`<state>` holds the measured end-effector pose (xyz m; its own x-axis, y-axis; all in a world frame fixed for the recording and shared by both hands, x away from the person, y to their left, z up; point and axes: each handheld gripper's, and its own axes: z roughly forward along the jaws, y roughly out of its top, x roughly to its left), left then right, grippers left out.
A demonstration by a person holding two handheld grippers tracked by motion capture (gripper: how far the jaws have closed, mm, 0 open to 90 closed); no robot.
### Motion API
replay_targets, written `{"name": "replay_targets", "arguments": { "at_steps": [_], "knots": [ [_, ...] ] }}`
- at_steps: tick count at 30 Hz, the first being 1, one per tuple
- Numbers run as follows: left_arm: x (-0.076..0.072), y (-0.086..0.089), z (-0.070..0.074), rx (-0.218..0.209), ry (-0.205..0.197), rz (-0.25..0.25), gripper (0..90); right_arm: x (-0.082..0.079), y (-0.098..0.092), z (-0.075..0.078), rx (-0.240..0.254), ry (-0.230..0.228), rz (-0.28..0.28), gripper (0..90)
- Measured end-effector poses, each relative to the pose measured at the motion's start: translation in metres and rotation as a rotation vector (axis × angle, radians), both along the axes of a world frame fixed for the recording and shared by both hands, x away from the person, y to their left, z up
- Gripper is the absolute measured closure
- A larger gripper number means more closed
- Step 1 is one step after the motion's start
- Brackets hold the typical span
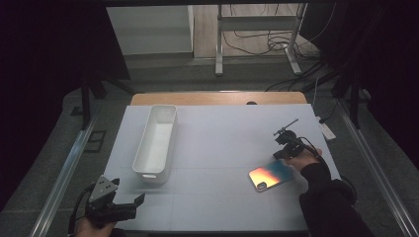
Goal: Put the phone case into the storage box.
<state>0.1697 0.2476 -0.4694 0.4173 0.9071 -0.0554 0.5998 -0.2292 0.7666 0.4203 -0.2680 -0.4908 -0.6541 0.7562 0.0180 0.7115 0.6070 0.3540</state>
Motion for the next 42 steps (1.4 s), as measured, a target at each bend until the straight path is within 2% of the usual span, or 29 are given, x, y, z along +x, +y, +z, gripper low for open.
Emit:
{"name": "replay_targets", "arguments": {
  "at_steps": [16, 32, 42],
  "knots": [
    [0.000, -0.001, 0.000, 0.005, 0.003, 0.000, 3.7, -0.021, -0.024, 0.000, 0.017, 0.018, -0.018, 89.2],
    [0.001, -0.001, 0.000, 0.006, 0.004, -0.002, 3.8, -0.045, -0.040, 0.000, 0.036, 0.049, -0.017, 89.2],
    [0.001, -0.002, 0.000, 0.009, 0.006, -0.002, 3.8, -0.062, -0.049, 0.000, 0.042, 0.052, -0.006, 89.1]
  ]
}}
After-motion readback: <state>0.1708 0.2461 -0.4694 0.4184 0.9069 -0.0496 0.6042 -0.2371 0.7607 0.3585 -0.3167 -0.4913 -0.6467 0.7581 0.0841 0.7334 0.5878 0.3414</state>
